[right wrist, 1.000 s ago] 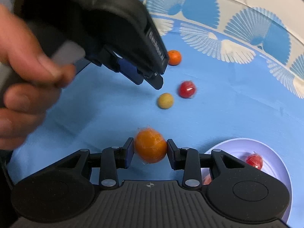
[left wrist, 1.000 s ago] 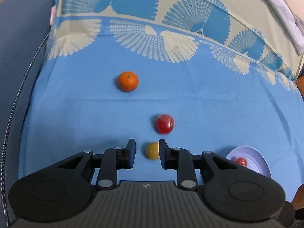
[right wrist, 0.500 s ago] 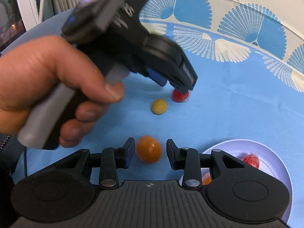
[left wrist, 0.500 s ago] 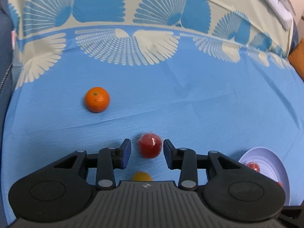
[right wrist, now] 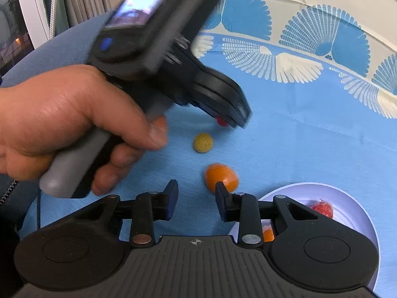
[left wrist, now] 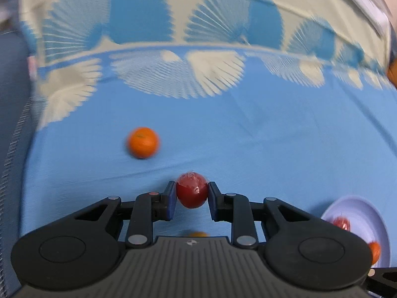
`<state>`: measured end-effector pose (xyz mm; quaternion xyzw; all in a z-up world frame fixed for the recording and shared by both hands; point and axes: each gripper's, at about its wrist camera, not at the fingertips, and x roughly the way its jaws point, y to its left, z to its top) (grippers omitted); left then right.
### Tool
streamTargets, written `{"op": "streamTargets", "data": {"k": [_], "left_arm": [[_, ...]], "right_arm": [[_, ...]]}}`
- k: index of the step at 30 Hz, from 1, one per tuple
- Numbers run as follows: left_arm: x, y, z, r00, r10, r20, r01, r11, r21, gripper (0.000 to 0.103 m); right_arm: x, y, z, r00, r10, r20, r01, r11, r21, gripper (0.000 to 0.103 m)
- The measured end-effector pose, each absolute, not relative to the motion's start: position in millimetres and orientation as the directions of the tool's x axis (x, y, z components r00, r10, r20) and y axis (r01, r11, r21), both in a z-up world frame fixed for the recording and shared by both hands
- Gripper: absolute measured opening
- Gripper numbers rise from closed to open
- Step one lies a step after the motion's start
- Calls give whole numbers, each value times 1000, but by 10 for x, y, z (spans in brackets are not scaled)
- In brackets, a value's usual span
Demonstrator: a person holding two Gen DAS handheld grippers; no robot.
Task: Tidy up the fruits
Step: 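Grasp the plastic-wrapped mandarin with the right tool while the left tool grasps a wrapped red fruit, then carry both wrapped fruits over the plate and open both tools to release them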
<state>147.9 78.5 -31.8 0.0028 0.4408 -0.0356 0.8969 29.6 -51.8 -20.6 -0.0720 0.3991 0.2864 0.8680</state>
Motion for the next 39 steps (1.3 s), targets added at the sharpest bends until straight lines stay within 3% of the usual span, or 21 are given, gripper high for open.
{"op": "streamTargets", "data": {"k": [4,7,13,19,20,21,22,28,39], "left_arm": [[1307,1115,-29,639,18,-769,-98,994,-57,29],[1095,1310,180,635,77,-768,-215,973,-80,29],[592,1354,461,667,71,-742,-249,959,-132,29],[383,1248,460,666,47,-744,-223,965,-138,29],[385,1219,450,666,45,-745,-212,969,-131,29],[393,1199,438,666,44,-744,-205,971,-126,29],[391,1184,433,667,42,-744,-199,972,-124,29],[280,1111,452,685,21,-728,-184,972,-146,29],[59,739,520,717,3,-697,-98,991,-96,29]], "right_arm": [[246,-564,-135,546,441,-712,-548,831,94,36],[231,-575,-120,587,407,-699,-537,843,40,48],[368,-434,-217,596,369,-713,-564,824,-45,61],[583,-240,-395,575,315,-755,-554,829,-76,57],[592,-213,-421,574,304,-761,-559,824,-92,55],[603,-193,-450,574,290,-766,-560,822,-108,42],[613,-190,-476,572,284,-770,-559,821,-113,39],[552,-304,-345,592,327,-737,-561,824,-85,38],[269,-1310,571,698,365,-616,-442,896,31,39]]}}
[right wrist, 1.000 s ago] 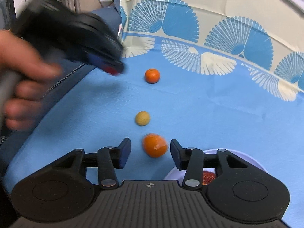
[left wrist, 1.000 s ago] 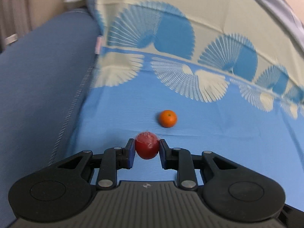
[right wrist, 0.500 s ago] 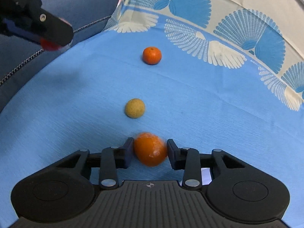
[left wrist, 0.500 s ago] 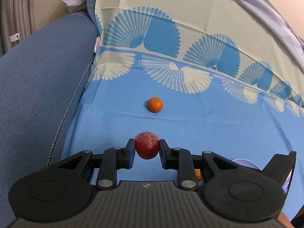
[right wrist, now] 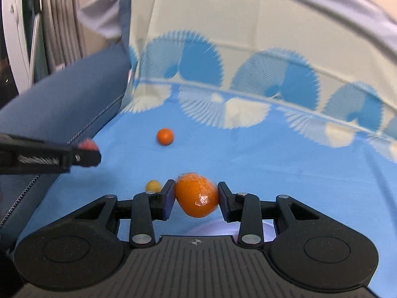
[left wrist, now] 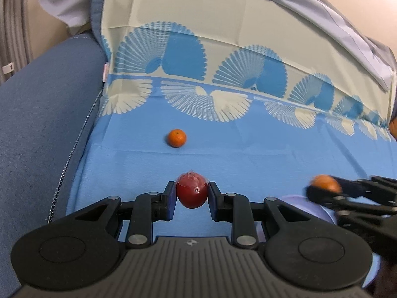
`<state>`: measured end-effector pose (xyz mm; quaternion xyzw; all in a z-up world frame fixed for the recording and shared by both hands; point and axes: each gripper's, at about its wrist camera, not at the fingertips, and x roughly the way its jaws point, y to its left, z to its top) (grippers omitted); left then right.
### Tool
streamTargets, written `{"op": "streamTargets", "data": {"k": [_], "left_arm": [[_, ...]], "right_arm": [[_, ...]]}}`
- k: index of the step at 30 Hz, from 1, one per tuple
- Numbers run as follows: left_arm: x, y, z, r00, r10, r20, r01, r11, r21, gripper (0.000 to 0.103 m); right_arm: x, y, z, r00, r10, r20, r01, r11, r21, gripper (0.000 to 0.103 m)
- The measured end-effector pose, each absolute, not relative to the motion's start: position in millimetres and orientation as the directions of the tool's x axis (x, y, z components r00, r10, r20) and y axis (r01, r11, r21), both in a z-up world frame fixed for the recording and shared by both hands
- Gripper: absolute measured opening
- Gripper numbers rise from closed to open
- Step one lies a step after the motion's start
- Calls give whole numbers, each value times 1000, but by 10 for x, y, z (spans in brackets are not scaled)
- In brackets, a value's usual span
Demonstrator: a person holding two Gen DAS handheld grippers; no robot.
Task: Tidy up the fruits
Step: 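Carry both wrapped fruits over the plate and open both tools to release them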
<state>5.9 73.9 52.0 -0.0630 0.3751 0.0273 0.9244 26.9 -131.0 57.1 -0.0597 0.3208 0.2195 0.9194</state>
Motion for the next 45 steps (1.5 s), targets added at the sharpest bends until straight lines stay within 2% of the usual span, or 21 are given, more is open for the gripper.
{"op": "streamTargets", "data": {"k": [6,13,20,30,38,45], "left_arm": [[-117,453,472,713,-11,-701,-42,997,-58,29],[-181,292,431,715,-10,-699,2,1000,-13,29],[-153,204,354,697,-16,-717,29,1000,7,30],[-178,-273,113,636,-176,-751,233,972,-31,30],[-146,-551,-97,616,-174,-768,318,947,40,30],[-110,-606,-157,600,-177,-780,347,936,54,30]], "right_arm": [[-30,-1869,477,714,327,-619,-340,935,101,39],[-153,-2164,306,717,270,-643,-295,953,71,39],[-123,-2332,255,722,258,-642,-250,963,105,39],[-49,-2253,183,709,261,-655,-262,960,99,39],[14,-2198,119,701,255,-666,-275,958,77,39],[33,-2170,99,699,254,-668,-284,956,65,39]]}}
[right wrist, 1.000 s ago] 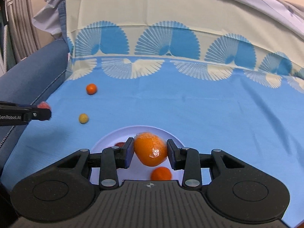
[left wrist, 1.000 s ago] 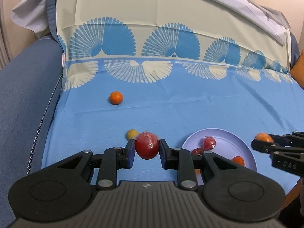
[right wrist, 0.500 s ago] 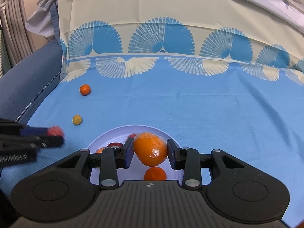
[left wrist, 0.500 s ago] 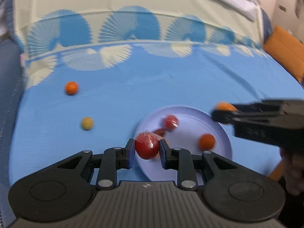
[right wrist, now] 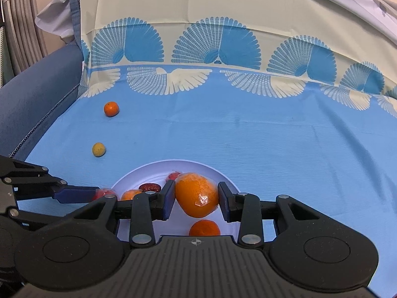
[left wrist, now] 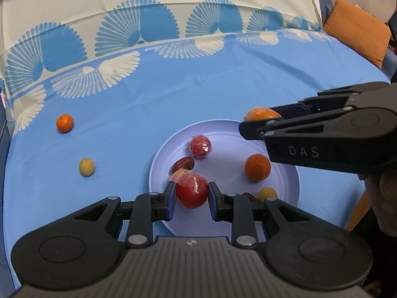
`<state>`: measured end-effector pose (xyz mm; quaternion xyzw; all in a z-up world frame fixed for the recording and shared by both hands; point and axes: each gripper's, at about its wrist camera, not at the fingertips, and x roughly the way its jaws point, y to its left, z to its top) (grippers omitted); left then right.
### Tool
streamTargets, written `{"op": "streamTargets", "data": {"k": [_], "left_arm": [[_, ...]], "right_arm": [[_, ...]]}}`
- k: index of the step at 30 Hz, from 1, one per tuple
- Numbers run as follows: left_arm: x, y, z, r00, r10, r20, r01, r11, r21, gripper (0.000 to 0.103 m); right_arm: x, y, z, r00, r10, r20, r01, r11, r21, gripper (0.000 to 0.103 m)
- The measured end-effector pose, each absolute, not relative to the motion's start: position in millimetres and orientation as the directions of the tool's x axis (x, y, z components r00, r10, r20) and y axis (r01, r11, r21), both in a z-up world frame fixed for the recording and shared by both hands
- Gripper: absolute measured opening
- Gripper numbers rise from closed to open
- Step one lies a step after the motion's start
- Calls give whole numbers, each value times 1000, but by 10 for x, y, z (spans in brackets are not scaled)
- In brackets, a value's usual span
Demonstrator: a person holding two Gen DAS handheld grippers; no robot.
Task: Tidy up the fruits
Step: 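Carry both wrapped fruits over the plate and open both tools to release them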
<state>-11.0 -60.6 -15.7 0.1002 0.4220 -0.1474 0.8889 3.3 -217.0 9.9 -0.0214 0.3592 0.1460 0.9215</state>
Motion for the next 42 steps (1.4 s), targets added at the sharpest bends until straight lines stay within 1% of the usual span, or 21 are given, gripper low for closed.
{"op": "streamTargets", "data": {"k": [17,42], "left_arm": [[-60,-613,-209,574,-186,-797,361,932,42,30],[-70,-603,-202,578,-189,-794,360,932,40,30]], "right_arm": [[51,-2109,88,696,255,-671,-295,954,56,39],[48,-2068,54,693,250,-676,-302,952,43,39]]}}
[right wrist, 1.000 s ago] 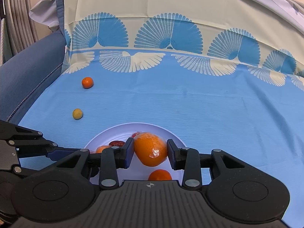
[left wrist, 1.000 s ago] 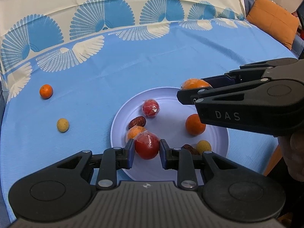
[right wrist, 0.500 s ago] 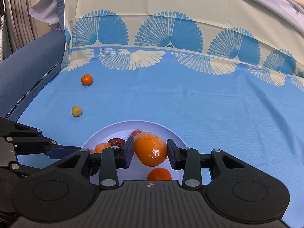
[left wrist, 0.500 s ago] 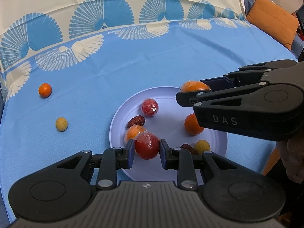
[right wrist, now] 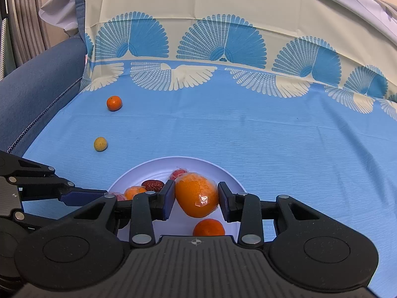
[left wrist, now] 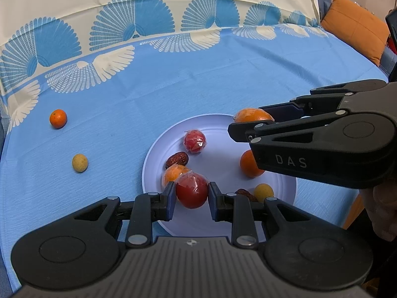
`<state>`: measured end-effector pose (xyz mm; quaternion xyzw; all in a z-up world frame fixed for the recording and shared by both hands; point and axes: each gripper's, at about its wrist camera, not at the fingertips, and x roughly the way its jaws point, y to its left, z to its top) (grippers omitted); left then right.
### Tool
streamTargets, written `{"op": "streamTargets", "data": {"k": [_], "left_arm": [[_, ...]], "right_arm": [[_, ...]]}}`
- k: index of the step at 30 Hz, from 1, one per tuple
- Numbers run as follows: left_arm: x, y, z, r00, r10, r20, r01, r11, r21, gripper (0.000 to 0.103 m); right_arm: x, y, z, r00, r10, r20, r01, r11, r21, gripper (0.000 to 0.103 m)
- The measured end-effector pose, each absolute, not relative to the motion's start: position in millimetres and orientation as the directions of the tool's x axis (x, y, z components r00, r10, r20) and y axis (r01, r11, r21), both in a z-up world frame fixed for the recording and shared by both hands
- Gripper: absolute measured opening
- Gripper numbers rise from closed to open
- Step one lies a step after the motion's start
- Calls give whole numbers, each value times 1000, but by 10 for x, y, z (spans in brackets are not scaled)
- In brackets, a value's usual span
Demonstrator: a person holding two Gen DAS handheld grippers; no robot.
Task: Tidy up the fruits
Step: 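Carry both wrapped fruits over the plate and open both tools to release them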
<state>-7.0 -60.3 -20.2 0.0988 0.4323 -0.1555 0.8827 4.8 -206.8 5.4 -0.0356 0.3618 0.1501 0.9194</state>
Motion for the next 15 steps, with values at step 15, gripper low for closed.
{"op": "streamTargets", "data": {"k": [15], "left_arm": [[-61,-601,-187,576,-190,-795,359,933,38,30]], "right_arm": [[52,-2051,37,688,253,-680,-311,950,39,39]]}}
